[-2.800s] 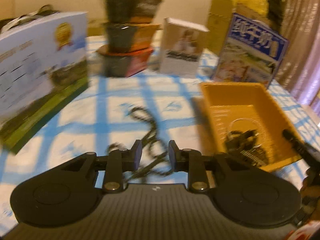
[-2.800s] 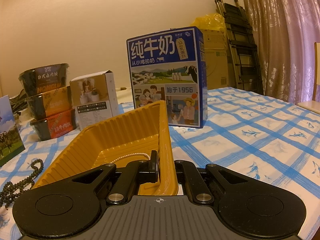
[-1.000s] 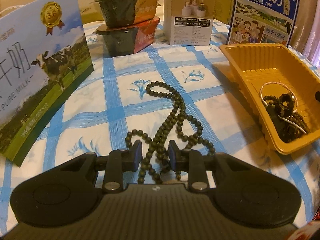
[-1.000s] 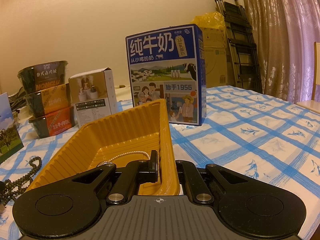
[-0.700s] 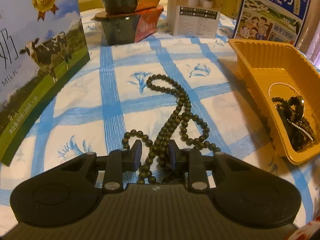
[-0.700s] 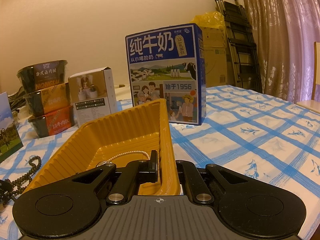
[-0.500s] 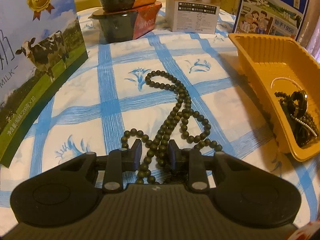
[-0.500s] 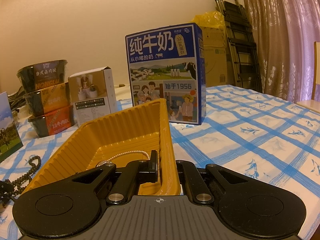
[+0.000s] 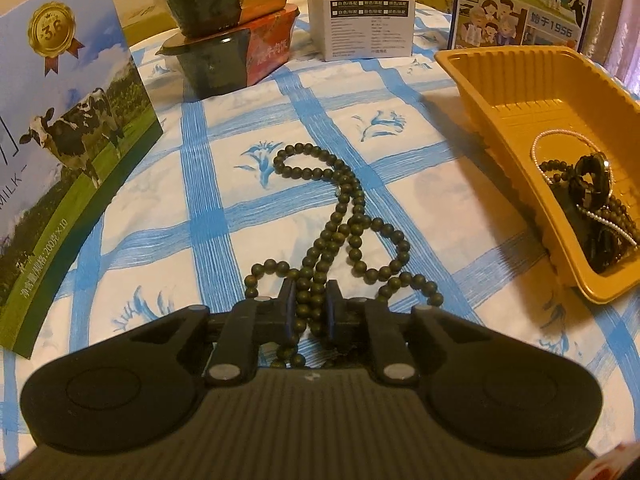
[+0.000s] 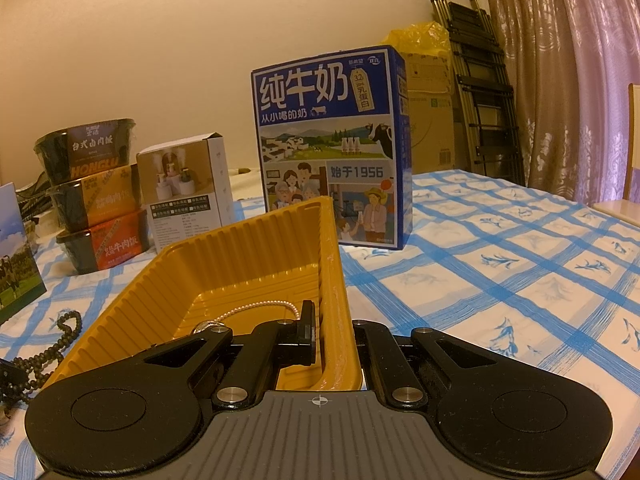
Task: Organize jewelry
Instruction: 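Grasp the long dark bead strand at its middle with the left gripper, then lift the dark bead strand off the table with the left gripper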
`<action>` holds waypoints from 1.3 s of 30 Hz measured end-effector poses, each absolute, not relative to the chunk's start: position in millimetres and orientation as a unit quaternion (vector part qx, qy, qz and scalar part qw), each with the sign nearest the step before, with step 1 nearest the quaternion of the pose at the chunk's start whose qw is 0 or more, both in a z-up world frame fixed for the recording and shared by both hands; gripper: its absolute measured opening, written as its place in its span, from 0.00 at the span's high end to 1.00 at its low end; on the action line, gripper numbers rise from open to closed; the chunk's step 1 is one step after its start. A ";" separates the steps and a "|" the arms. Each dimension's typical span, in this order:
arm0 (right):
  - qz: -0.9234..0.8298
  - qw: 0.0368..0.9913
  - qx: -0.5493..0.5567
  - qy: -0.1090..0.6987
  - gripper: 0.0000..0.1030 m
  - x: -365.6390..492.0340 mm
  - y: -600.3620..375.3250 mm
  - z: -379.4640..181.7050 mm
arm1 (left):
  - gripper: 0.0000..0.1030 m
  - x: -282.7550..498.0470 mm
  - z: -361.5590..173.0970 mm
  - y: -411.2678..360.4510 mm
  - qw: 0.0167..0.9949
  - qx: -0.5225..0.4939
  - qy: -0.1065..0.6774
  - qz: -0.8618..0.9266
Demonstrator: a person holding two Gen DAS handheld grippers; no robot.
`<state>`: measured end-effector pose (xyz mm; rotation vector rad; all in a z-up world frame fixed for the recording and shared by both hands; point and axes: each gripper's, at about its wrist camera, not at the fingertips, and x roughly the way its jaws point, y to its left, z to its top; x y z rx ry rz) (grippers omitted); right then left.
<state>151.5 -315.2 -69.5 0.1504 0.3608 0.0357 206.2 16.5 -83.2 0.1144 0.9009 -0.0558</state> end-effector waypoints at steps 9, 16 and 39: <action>0.018 0.981 0.074 0.179 0.95 151.7 -315.4 -71.5 | 0.88 198.4 -33.6 37.7 0.917 0.039 0.397 -0.017; 0.018 0.981 0.073 0.179 0.95 151.0 -315.4 -75.1 | 1.00 184.8 20.7 52.0 0.937 0.035 0.348 -0.016; 0.017 0.981 0.072 0.181 0.95 150.0 -314.4 -75.8 | 0.84 223.5 -52.2 47.1 0.916 0.001 0.399 -0.037</action>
